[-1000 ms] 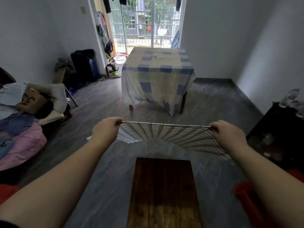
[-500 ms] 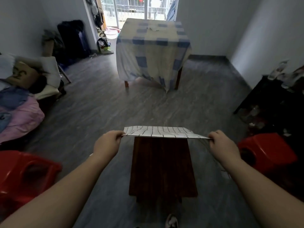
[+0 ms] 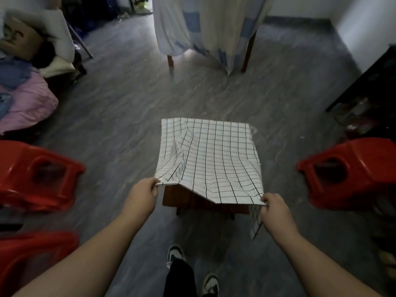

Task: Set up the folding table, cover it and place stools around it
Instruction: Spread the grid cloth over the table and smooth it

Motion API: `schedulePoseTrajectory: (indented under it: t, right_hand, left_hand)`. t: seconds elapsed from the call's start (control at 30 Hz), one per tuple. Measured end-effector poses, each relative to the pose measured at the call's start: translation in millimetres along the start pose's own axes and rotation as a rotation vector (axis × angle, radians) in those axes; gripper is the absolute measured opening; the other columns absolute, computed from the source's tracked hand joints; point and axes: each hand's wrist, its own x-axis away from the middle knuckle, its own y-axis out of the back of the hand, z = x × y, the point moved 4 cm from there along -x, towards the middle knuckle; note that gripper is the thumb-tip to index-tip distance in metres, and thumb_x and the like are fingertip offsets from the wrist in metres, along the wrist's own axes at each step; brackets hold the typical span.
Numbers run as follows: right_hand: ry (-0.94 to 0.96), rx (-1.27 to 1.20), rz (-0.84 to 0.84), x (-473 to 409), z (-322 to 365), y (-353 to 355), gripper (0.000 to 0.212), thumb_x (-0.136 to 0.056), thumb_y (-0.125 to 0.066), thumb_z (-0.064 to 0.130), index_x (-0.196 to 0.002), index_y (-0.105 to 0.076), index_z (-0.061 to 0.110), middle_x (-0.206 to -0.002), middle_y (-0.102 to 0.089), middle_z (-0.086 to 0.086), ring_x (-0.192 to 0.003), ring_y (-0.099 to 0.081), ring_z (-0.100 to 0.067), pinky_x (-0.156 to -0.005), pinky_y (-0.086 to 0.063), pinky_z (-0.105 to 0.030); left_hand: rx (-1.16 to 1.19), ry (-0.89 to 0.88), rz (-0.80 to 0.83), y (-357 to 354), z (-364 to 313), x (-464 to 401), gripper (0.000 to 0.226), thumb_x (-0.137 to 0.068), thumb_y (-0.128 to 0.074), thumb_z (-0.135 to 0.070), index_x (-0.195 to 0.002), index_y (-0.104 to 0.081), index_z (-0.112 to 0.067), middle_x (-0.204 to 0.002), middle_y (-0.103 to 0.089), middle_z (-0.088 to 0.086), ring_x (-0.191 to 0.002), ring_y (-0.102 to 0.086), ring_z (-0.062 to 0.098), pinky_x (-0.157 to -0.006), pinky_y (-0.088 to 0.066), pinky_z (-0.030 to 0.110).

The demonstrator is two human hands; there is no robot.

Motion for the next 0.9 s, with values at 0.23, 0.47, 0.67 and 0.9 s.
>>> schedulePoseTrajectory:
  t: [0.23, 0.47, 0.67, 0.9]
  right_hand:
    - [0.000, -0.066, 0.061, 33, -63, -98, 0.027, -0.082, -0.052, -0.002, -0.094, -0.057, 0.021, -0.106, -0.049, 0.007, -0.081, -0.057, -0.020, -0.075, -0.048, -0.036]
    - [-0.029, -0.030, 0.041, 40, -117, -185, 0.026, -0.080, -0.056, -0.010, -0.091, -0.057, 0.014, -0.107, -0.042, 0.006, -0.082, -0.054, -0.025, -0.075, -0.041, -0.033]
    - [-0.050, -0.005, 0.079, 43, -153, -252, 0.028, -0.081, -0.055, -0.011, -0.088, -0.051, 0.015, -0.104, -0.041, 0.004, -0.079, -0.051, -0.023, -0.073, -0.042, -0.036]
    - [-0.069, 0.074, 0.138, 36, -166, -292, 0.034, -0.077, -0.057, -0.010, -0.108, -0.058, 0.005, -0.120, -0.049, -0.012, -0.105, -0.052, -0.032, -0.095, -0.046, -0.044]
  left_hand:
    - [-0.093, 0.030, 0.124, -95, 73, 49, 0.028, -0.091, -0.052, -0.013, -0.109, -0.069, -0.025, -0.117, -0.066, -0.005, -0.107, -0.062, 0.019, -0.084, -0.048, 0.032]
    - [-0.096, 0.017, 0.194, -179, 143, 61, 0.026, -0.091, -0.055, -0.008, -0.108, -0.069, -0.022, -0.123, -0.056, -0.010, -0.109, -0.057, 0.015, -0.080, -0.047, 0.032]
    - [-0.077, 0.094, 0.315, -254, 187, 74, 0.036, -0.088, -0.055, 0.000, -0.119, -0.064, -0.016, -0.144, -0.045, 0.002, -0.131, -0.046, 0.025, -0.105, -0.043, 0.040]
    - [-0.069, 0.155, 0.433, -292, 189, 73, 0.049, -0.084, -0.053, 0.000, -0.131, -0.055, -0.016, -0.151, -0.037, 0.003, -0.133, -0.043, 0.026, -0.103, -0.045, 0.043]
